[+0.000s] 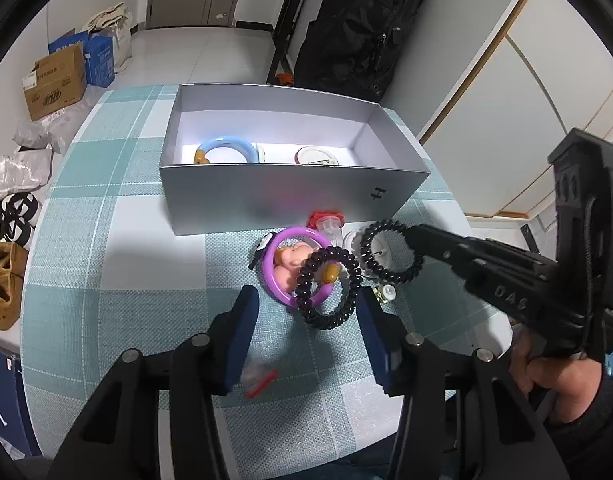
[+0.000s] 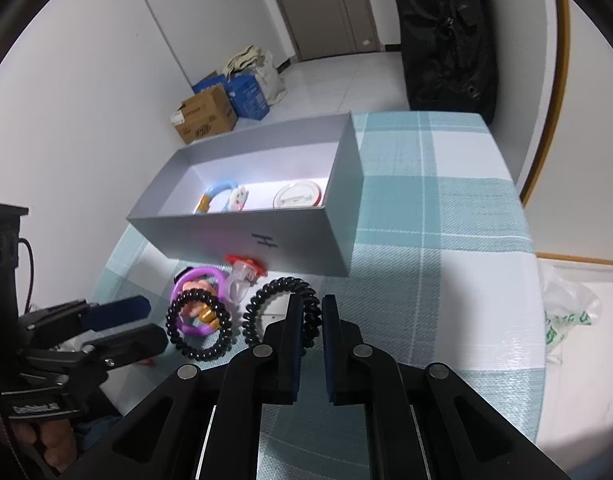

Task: Organize jewelry
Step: 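Grasp a black coiled hair tie with the right tool while the left tool grasps the black beaded bracelet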

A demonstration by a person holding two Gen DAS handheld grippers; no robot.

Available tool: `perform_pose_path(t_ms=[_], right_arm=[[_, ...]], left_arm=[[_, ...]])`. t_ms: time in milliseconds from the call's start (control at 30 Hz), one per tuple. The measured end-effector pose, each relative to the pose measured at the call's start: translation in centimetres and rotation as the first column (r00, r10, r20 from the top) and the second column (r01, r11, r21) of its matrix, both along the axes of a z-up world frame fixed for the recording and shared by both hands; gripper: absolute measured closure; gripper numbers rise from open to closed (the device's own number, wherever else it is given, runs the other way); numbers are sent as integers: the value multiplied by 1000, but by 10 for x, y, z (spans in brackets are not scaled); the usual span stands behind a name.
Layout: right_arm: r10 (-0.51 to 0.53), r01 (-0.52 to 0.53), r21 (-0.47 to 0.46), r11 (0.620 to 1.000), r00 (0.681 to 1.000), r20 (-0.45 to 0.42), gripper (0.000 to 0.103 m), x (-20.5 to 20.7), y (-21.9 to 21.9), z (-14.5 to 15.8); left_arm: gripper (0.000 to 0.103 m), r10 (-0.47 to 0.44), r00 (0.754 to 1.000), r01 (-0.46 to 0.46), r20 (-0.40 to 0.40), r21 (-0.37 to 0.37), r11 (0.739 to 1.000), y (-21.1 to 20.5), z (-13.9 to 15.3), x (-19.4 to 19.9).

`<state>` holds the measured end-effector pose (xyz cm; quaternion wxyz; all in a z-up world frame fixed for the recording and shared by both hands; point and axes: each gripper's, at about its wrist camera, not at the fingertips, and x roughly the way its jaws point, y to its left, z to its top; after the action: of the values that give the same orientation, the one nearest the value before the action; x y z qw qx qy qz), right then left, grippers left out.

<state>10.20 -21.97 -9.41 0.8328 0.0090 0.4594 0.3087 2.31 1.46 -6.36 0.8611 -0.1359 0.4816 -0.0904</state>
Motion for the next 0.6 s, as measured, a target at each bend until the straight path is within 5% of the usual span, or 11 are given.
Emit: perform_pose_path(t_ms=[100, 267, 600], right_arm=[[-14, 14, 21, 1000, 1000, 7, 95, 0, -4, 5], [-29, 28, 36, 999, 1000, 13, 95, -1, -11, 9], [-57, 57, 66, 996, 998, 0, 95, 3, -21, 11]], left_arm=[[61, -3, 1000, 3, 4, 3, 1000, -2, 1, 3], [84, -14, 1000, 15, -28, 32, 999, -7, -3, 9], [97, -24, 998, 26, -56, 39, 999, -5, -9, 10]])
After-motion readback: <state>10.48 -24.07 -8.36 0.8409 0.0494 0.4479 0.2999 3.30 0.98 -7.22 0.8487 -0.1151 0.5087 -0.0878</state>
